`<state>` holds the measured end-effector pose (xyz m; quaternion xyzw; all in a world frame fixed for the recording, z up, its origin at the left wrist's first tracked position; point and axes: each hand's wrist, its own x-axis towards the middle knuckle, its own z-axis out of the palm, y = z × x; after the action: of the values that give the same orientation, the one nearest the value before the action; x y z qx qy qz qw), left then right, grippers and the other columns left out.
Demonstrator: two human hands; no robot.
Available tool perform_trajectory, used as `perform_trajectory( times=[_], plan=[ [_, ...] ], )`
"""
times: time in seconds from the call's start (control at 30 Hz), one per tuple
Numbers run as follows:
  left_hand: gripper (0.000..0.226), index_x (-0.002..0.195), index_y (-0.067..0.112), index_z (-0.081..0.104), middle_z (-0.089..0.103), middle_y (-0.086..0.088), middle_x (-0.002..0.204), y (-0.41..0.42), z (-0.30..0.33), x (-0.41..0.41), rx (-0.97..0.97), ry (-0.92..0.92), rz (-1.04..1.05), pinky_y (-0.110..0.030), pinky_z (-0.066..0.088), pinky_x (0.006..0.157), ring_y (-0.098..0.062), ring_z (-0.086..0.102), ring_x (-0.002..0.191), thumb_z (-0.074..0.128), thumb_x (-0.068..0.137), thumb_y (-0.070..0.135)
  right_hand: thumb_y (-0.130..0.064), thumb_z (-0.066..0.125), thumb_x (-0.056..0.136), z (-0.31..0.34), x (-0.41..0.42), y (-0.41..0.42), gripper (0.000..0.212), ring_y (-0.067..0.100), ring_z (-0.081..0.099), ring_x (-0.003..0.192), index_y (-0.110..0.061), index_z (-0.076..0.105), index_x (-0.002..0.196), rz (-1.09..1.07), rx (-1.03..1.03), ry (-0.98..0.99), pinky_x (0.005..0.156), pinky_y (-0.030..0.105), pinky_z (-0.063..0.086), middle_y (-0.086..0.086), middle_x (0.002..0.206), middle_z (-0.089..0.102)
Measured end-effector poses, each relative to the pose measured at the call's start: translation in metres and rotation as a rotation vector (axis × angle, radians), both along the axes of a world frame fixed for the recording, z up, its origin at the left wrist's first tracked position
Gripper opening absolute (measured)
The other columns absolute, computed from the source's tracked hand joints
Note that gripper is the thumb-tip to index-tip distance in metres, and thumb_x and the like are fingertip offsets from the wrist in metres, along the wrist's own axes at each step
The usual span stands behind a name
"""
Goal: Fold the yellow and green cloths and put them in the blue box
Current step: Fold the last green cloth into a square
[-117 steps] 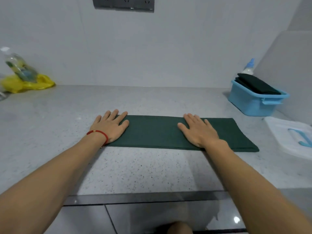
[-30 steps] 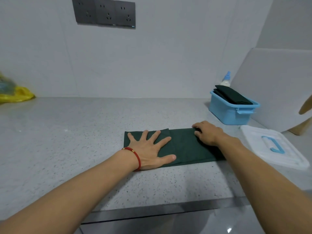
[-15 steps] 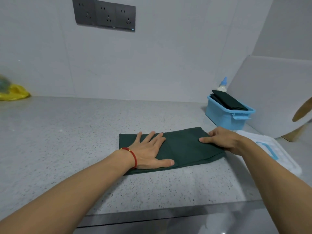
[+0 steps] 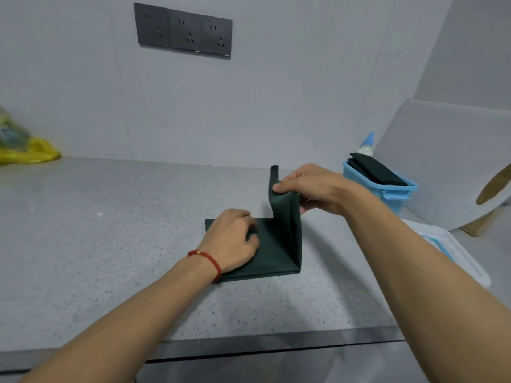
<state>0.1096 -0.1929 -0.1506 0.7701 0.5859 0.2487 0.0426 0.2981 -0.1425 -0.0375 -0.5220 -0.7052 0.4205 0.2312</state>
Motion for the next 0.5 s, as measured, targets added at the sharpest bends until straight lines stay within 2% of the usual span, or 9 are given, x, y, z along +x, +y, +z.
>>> perform_trajectory(
  times=[0.07, 0.13, 0.2, 0.27, 0.3, 0.33, 0.4, 0.43, 0.5],
  plan=[
    [0.026, 0.110, 0.020, 0.072, 0.064, -0.003, 0.115, -0.019, -0.005, -0.019, 0.069, -0.098, 0.196, -0.038, 0.042, 0.101, -0.024, 0.049, 0.116, 0.054, 0.091, 0.019, -0.019, 0.068, 0.095, -0.007, -0.028, -0.005, 0.019, 0.015, 0.056, 0.048, -0.006, 0.070, 0.080, 0.036, 0.033, -0.102, 0.046, 0.022, 0.049, 0.004, 0.060, 0.064],
    [0.023, 0.106, 0.019, 0.072, 0.059, 0.001, 0.101, -0.034, -0.012, -0.032, 0.074, -0.164, 0.336, -0.037, 0.043, 0.092, -0.024, 0.050, 0.107, 0.053, 0.093, 0.017, -0.021, 0.066, 0.096, -0.024, -0.057, -0.011, 0.022, 0.013, 0.059, 0.043, -0.002, 0.070, 0.086, 0.085, 0.026, -0.224, 0.044, 0.021, 0.048, 0.002, 0.060, 0.069],
    [0.020, 0.103, 0.019, 0.068, 0.058, 0.005, 0.095, -0.048, -0.015, -0.036, 0.043, -0.296, 0.392, -0.040, 0.045, 0.091, -0.024, 0.055, 0.101, 0.048, 0.099, 0.023, -0.031, 0.064, 0.099, -0.044, -0.078, -0.015, 0.032, 0.015, 0.063, 0.048, 0.000, 0.072, 0.094, 0.124, -0.040, -0.305, 0.049, 0.024, 0.053, 0.003, 0.067, 0.075],
    [0.027, 0.097, 0.021, 0.060, 0.063, 0.005, 0.092, -0.057, -0.015, -0.034, 0.008, -0.443, 0.404, -0.047, 0.047, 0.091, -0.021, 0.057, 0.093, 0.041, 0.103, 0.039, -0.037, 0.061, 0.099, -0.059, -0.087, -0.010, 0.035, 0.018, 0.067, 0.058, -0.006, 0.076, 0.091, 0.069, 0.062, -0.344, 0.057, 0.029, 0.057, 0.003, 0.071, 0.076],
    [0.033, 0.099, 0.022, 0.057, 0.062, 0.005, 0.093, -0.059, -0.015, -0.030, -0.009, -0.456, 0.404, -0.046, 0.047, 0.092, -0.019, 0.056, 0.093, 0.037, 0.102, 0.049, -0.035, 0.059, 0.099, -0.065, -0.083, -0.005, 0.032, 0.020, 0.070, 0.069, -0.010, 0.077, 0.091, -0.011, 0.211, -0.393, 0.065, 0.034, 0.060, 0.003, 0.078, 0.077],
    [0.039, 0.107, 0.023, 0.053, 0.061, 0.006, 0.100, -0.060, -0.016, -0.027, -0.029, -0.405, 0.406, -0.044, 0.044, 0.096, -0.018, 0.053, 0.098, 0.036, 0.099, 0.056, -0.031, 0.056, 0.100, -0.070, -0.078, 0.000, 0.027, 0.024, 0.070, 0.087, -0.014, 0.076, 0.100, -0.081, 0.364, -0.467, 0.078, 0.040, 0.059, 0.004, 0.095, 0.078],
    [0.051, 0.132, 0.025, 0.041, 0.053, 0.006, 0.119, -0.061, -0.022, -0.020, -0.079, -0.223, 0.370, -0.039, 0.035, 0.101, -0.016, 0.042, 0.112, 0.043, 0.093, 0.058, -0.028, 0.049, 0.103, -0.080, -0.066, 0.004, 0.034, 0.027, 0.054, 0.128, -0.024, 0.063, 0.134, -0.044, 0.464, -0.602, 0.104, 0.046, 0.047, 0.002, 0.141, 0.060],
    [0.057, 0.139, 0.027, 0.034, 0.049, 0.006, 0.123, -0.061, -0.025, -0.019, -0.096, -0.162, 0.317, -0.038, 0.031, 0.101, -0.015, 0.036, 0.115, 0.049, 0.090, 0.052, -0.029, 0.047, 0.105, -0.086, -0.058, 0.003, 0.040, 0.027, 0.047, 0.136, -0.026, 0.053, 0.144, 0.002, 0.443, -0.640, 0.110, 0.045, 0.041, 0.001, 0.151, 0.052],
    [0.063, 0.145, 0.030, 0.029, 0.046, 0.009, 0.123, -0.053, -0.024, -0.025, -0.115, -0.159, 0.242, -0.037, 0.026, 0.101, -0.010, 0.028, 0.113, 0.056, 0.088, 0.037, -0.031, 0.047, 0.103, -0.100, -0.042, -0.001, 0.039, 0.027, 0.055, 0.125, -0.026, 0.054, 0.142, -0.054, 0.459, -0.684, 0.101, 0.041, 0.044, 0.003, 0.140, 0.061]
  ],
)
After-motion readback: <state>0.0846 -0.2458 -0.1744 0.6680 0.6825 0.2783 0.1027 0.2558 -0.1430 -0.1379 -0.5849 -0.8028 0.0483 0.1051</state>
